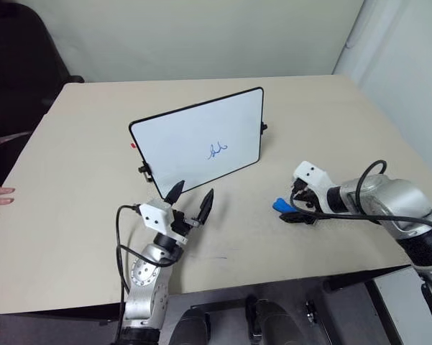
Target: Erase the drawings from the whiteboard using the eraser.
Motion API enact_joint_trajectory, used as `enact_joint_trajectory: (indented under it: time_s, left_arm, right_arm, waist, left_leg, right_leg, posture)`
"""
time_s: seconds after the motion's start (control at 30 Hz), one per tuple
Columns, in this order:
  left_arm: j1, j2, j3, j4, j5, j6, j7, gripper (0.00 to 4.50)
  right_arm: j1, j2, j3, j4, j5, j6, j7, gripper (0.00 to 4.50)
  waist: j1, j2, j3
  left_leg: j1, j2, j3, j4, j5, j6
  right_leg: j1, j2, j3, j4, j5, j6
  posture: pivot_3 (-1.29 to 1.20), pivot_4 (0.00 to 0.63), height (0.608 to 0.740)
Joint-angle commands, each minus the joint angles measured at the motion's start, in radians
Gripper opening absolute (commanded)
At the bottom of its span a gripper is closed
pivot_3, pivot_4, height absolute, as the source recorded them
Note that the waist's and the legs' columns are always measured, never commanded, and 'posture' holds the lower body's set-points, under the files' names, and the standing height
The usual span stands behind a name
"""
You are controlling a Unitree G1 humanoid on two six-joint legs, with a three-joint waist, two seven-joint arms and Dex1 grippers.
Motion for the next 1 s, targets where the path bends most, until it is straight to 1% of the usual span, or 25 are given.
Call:
enact_joint_trajectory:
  time_s: [0.03, 0.07, 0.1, 0.13, 0.23, 0.5, 0.6, 0.7, 0.8, 0.93, 1.0]
  left_arm:
    - [0.006, -0.006, -0.011, -0.023, 0.01, -0.024, 0.003, 4.5]
    - [0.008, -0.008, -0.012, -0.024, 0.01, -0.026, 0.003, 4.5]
    - [0.009, -0.009, -0.013, -0.024, 0.011, -0.027, 0.002, 4.5]
    - [0.011, -0.011, -0.014, -0.025, 0.013, -0.029, 0.004, 4.5]
    - [0.016, -0.014, -0.015, -0.029, 0.015, -0.033, 0.008, 4.5]
    - [0.019, -0.019, -0.017, -0.027, 0.012, -0.036, 0.006, 4.5]
    - [0.018, -0.019, -0.015, -0.025, 0.011, -0.036, 0.007, 4.5]
    - [0.017, -0.019, -0.013, -0.023, 0.009, -0.036, 0.006, 4.5]
    - [0.015, -0.016, -0.01, -0.021, 0.006, -0.035, 0.003, 4.5]
    - [0.011, -0.013, -0.008, -0.017, 0.006, -0.033, 0.001, 4.5]
    - [0.01, -0.011, -0.006, -0.016, 0.005, -0.033, 0.0, 4.5]
  right_arm:
    - [-0.034, 0.003, 0.023, 0.013, -0.044, -0.025, 0.035, 4.36]
    - [-0.039, 0.008, 0.028, 0.021, -0.052, -0.028, 0.04, 3.99]
    - [-0.042, 0.012, 0.03, 0.027, -0.058, -0.029, 0.043, 3.83]
    - [-0.045, 0.014, 0.035, 0.031, -0.065, -0.032, 0.051, 3.52]
    - [-0.049, 0.018, 0.041, 0.032, -0.071, -0.04, 0.08, 2.5]
    - [-0.056, 0.037, 0.067, 0.032, -0.116, -0.059, 0.104, 2.5]
    - [-0.056, 0.047, 0.062, 0.03, -0.126, -0.064, 0.109, 1.91]
    - [-0.055, 0.053, 0.057, 0.024, -0.134, -0.07, 0.117, 0.88]
    - [-0.052, 0.057, 0.052, 0.017, -0.136, -0.068, 0.123, 0.88]
    - [-0.041, 0.066, 0.031, 0.007, -0.135, -0.069, 0.117, 0.31]
    - [-0.03, 0.073, -0.006, -0.01, -0.116, -0.069, 0.113, 0.26]
  waist:
    - [0.0, 0.0, 0.0]
    - [0.0, 0.0, 0.0]
    - [0.0, 0.0, 0.0]
    - [0.0, 0.0, 0.0]
    - [0.001, 0.0, 0.0]
    - [0.001, 0.0, 0.0]
    - [0.001, 0.0, 0.0]
    - [0.001, 0.0, 0.0]
    - [0.001, 0.0, 0.0]
    - [0.001, 0.0, 0.0]
    - [0.001, 0.0, 0.0]
  left_leg:
    - [0.0, 0.0, 0.0, 0.0, 0.0, 0.0]
    - [0.0, 0.0, 0.0, 0.0, 0.0, 0.0]
    - [0.0, 0.0, 0.001, 0.0, 0.0, 0.001]
    - [0.0, 0.0, 0.001, 0.0, 0.0, 0.001]
    - [0.0, 0.0, 0.001, 0.0, 0.0, 0.001]
    - [0.0, 0.0, 0.002, 0.0, 0.0, 0.001]
    - [0.0, 0.0, 0.002, 0.0, 0.0, 0.001]
    - [0.0, 0.0, 0.002, 0.0, 0.0, 0.001]
    - [0.001, 0.0, 0.002, 0.001, 0.0, 0.001]
    - [0.001, 0.0, 0.002, 0.0, 0.0, 0.001]
    - [0.001, 0.0, 0.002, 0.0, 0.0, 0.001]
  right_leg:
    - [0.0, 0.0, 0.0, 0.0, 0.0, 0.0]
    - [0.0, 0.0, 0.001, 0.0, 0.0, 0.0]
    - [0.0, 0.0, 0.001, 0.0, 0.0, 0.0]
    - [0.0, 0.0, 0.001, 0.0, 0.0, 0.0]
    - [0.0, 0.0, 0.001, 0.0, 0.0, 0.0]
    - [0.0, 0.0, 0.002, 0.0, 0.001, -0.002]
    - [0.0, 0.0, 0.002, 0.0, 0.002, -0.003]
    - [0.0, 0.0, 0.002, 0.0, 0.002, -0.003]
    - [0.0, 0.0, 0.002, 0.0, 0.002, -0.003]
    - [0.0, 0.0, 0.002, 0.0, 0.002, -0.002]
    - [0.0, 0.0, 0.002, 0.0, 0.002, -0.002]
  posture:
    - [0.0, 0.15, 0.74]
    - [0.0, 0.15, 0.74]
    - [0.0, 0.15, 0.74]
    - [0.0, 0.15, 0.74]
    - [0.0, 0.15, 0.74]
    - [0.0, 0.15, 0.74]
    - [0.0, 0.15, 0.74]
    - [0.0, 0.15, 0.74]
    - [0.0, 0.15, 0.74]
    - [0.0, 0.15, 0.74]
    - [0.0, 0.15, 0.74]
